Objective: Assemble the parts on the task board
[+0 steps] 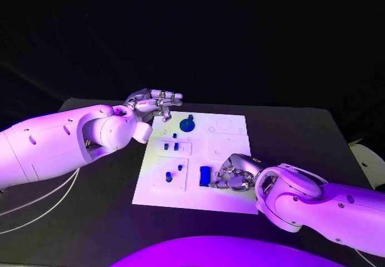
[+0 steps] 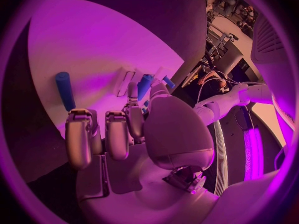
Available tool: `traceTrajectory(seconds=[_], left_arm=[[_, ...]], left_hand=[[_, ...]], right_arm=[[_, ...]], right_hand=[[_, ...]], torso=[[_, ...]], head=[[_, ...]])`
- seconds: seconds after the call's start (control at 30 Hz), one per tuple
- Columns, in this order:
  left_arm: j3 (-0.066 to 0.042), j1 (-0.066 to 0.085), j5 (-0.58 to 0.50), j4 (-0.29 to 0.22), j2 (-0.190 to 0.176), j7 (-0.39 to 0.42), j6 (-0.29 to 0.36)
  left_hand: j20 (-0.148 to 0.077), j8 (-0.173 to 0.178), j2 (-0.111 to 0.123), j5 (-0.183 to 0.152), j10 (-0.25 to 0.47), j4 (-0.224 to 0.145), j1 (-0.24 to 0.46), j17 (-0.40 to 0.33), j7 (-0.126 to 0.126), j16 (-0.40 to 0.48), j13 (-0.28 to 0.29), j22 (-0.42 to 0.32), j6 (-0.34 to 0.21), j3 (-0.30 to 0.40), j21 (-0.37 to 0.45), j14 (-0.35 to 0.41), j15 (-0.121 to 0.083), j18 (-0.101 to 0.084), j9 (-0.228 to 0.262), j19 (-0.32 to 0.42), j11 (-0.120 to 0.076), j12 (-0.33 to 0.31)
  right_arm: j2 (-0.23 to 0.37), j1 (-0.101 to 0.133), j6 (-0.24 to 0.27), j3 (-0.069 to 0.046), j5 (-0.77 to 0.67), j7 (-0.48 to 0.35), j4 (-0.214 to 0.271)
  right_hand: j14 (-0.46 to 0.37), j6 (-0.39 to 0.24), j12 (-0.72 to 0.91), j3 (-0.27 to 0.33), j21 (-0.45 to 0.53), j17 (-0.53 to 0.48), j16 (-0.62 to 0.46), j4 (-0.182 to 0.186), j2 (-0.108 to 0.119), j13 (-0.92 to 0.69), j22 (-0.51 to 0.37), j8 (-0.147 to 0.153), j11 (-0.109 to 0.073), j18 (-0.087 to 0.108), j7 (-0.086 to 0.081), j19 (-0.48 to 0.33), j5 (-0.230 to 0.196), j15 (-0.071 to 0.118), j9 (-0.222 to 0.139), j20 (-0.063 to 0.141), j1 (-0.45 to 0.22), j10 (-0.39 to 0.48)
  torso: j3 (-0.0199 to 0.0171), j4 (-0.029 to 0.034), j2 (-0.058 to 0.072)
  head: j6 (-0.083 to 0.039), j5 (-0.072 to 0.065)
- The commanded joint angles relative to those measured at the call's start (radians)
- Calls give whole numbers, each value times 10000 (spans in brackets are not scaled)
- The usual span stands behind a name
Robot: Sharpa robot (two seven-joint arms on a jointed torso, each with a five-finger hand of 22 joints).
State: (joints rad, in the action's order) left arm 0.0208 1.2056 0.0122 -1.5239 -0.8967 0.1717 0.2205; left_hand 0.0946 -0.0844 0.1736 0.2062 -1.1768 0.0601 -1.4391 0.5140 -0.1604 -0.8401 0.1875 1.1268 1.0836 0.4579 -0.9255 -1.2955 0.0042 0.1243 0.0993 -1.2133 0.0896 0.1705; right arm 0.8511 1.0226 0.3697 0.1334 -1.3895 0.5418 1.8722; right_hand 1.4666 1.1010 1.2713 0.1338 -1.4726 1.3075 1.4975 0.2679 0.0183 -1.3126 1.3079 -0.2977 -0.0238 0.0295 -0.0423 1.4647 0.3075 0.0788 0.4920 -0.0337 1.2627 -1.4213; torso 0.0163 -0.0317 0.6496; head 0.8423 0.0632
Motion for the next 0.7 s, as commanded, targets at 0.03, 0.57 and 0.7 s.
traceTrajectory(seconds=[0.03,0.57,0.7], left_arm=[[-5,4,-39,-21,6,37,-159],[39,0,-38,-47,-16,35,-160],[53,-4,-38,-56,-6,35,-167]], left_hand=[[2,-7,-22,-8,58,-29,-59,-16,-40,30,-2,-8,-32,-26,68,46,9,197,-14,17,-14,32],[2,-7,-22,-8,58,-29,-59,-16,-40,30,-2,-8,-32,-26,68,46,9,197,-14,17,-14,32],[2,-7,-22,-8,58,-29,-59,-16,-40,30,-2,-8,-32,-26,68,46,9,197,-14,17,-14,32]], right_arm=[[217,58,381,0,83,-520,104],[2271,398,234,39,-626,-574,510],[2482,227,213,65,-778,-293,492]], right_hand=[[750,-141,-80,6,127,1229,6,0,-34,82,2319,144,37,-61,-103,610,152,23,-34,33,240,8],[746,-233,146,-287,67,1215,-12,-146,-244,-150,2336,565,136,-74,-222,630,148,-69,-248,-56,920,-99],[755,-84,423,-275,4,1254,8,-30,-238,-388,2354,556,106,-86,-179,656,277,-51,-247,-54,833,-245]], torso=[[0,-7,-6],[-13,-83,-45],[-12,-88,-45]], head=[[-1,-2],[-21,-303],[-24,-383]])
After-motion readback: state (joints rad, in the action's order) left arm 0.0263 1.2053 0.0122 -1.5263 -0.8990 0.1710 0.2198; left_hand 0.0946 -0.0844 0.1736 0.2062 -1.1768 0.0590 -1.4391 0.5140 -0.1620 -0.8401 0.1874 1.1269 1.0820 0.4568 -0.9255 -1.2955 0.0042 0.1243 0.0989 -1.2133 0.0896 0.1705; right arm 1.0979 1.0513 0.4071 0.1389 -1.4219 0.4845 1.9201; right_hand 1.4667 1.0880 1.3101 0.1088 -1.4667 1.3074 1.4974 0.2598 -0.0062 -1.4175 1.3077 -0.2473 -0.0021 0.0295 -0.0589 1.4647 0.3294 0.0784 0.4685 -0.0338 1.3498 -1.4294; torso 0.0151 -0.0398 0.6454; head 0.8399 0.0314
